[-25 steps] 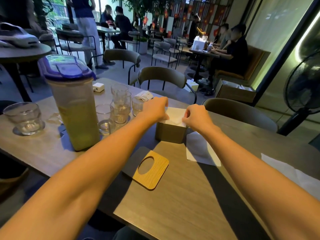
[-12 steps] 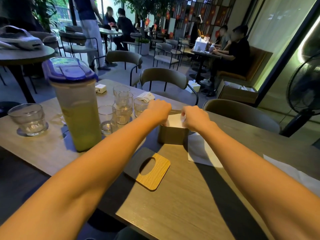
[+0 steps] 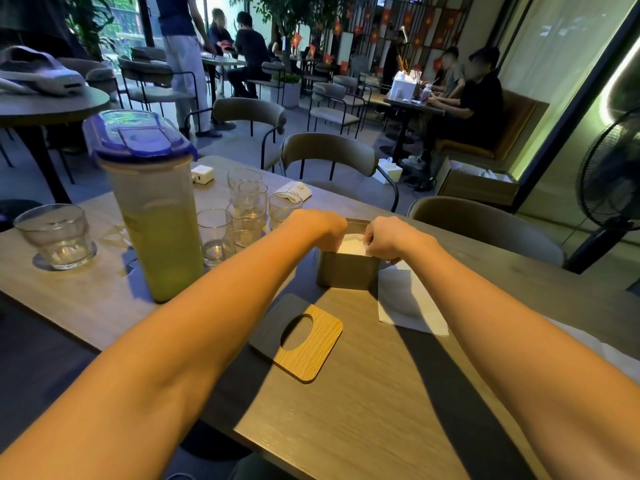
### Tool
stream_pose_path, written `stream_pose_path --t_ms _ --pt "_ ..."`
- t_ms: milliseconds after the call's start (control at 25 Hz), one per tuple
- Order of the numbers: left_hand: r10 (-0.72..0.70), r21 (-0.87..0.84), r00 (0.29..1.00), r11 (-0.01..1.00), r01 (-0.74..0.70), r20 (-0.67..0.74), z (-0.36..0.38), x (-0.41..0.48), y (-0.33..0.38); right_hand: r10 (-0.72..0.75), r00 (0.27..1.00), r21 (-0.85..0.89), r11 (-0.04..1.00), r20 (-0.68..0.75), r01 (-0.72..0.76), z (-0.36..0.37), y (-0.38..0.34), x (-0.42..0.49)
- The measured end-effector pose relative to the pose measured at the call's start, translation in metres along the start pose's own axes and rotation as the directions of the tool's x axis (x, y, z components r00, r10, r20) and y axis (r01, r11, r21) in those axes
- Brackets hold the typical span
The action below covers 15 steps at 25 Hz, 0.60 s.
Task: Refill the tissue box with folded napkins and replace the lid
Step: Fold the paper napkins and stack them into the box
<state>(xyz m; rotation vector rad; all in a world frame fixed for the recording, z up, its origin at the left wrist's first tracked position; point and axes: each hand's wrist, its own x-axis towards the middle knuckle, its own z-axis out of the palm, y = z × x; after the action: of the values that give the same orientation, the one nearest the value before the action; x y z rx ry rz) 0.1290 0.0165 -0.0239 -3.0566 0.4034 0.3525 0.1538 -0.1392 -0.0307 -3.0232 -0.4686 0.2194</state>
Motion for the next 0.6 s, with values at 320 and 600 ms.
stream_pose_path --t_ms 320,600 --pt "0.041 0.010 0.998 0.999 -0.041 0.042 0.003 0.002 0.004 -0.026 0.999 0.052 0.998 0.044 0.024 0.001 0.000 -0.010" --pt "0.091 -0.048 0.996 0.995 -0.090 0.018 0.002 -0.005 0.004 -0.083 0.990 0.124 0.990 0.112 0.068 -0.007 0.005 -0.020"
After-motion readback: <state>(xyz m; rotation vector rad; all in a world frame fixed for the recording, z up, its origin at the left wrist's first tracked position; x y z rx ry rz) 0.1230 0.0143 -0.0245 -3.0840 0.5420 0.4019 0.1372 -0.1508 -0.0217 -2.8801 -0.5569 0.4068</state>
